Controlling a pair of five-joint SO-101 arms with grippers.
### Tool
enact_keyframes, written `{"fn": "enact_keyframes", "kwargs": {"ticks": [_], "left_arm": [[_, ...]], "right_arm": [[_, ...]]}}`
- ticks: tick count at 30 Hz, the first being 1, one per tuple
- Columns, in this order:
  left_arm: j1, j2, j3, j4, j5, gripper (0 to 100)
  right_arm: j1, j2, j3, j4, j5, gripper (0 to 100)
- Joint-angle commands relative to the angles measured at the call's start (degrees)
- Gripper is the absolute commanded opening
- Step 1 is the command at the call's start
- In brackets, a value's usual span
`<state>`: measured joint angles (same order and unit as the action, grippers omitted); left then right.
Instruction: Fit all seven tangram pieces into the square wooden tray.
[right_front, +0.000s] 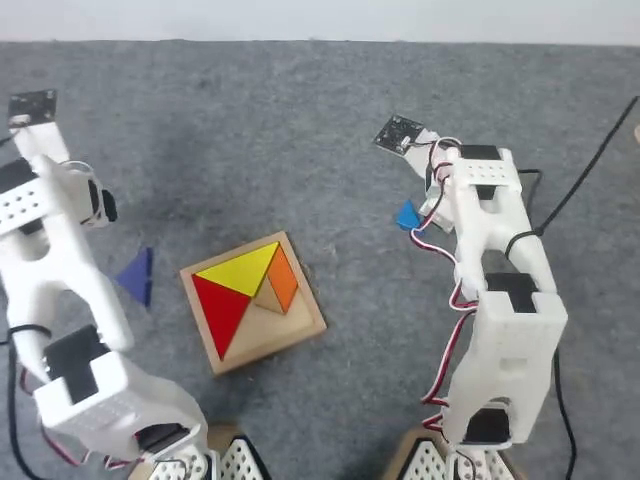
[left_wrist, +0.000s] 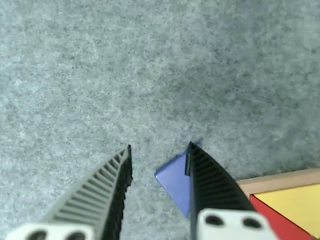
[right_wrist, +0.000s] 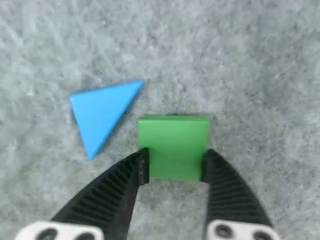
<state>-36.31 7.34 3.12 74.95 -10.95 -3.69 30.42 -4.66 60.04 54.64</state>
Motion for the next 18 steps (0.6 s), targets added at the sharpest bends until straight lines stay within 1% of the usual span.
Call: {"fn": "enact_keyframes", "kwargs": {"ticks": [1,4,6,9,11,13,18], "left_arm": [[-0.35,-3.43,-2.59,-0.62,-0.97,17],[-0.35,-3.43,-2.51,-0.62,-0.97,17],[-0.35,-3.52,-2.51,-0.53,-0.97,17],[-0.44,-3.52,-2.51,-0.35,-0.97,17],[-0.44,-3.52,-2.51,-0.35,-0.97,17],[-0.44,-3.69,-2.51,-0.35,-0.97,17],[-0.44,-3.87,-2.33,-0.26,-0.88,17]], "right_arm": [[-1.98,-0.57,0.35,2.15,2.11,16.4],[-2.51,-0.84,0.09,2.77,2.9,24.0],[-3.12,0.04,0.62,4.18,6.07,28.1],[-3.21,0.31,0.62,8.75,10.11,32.2],[-3.21,0.22,0.62,10.77,11.08,34.0],[-3.03,0.22,0.62,9.89,9.76,35.1],[-2.59,0.22,0.53,6.29,3.6,34.4]]}}
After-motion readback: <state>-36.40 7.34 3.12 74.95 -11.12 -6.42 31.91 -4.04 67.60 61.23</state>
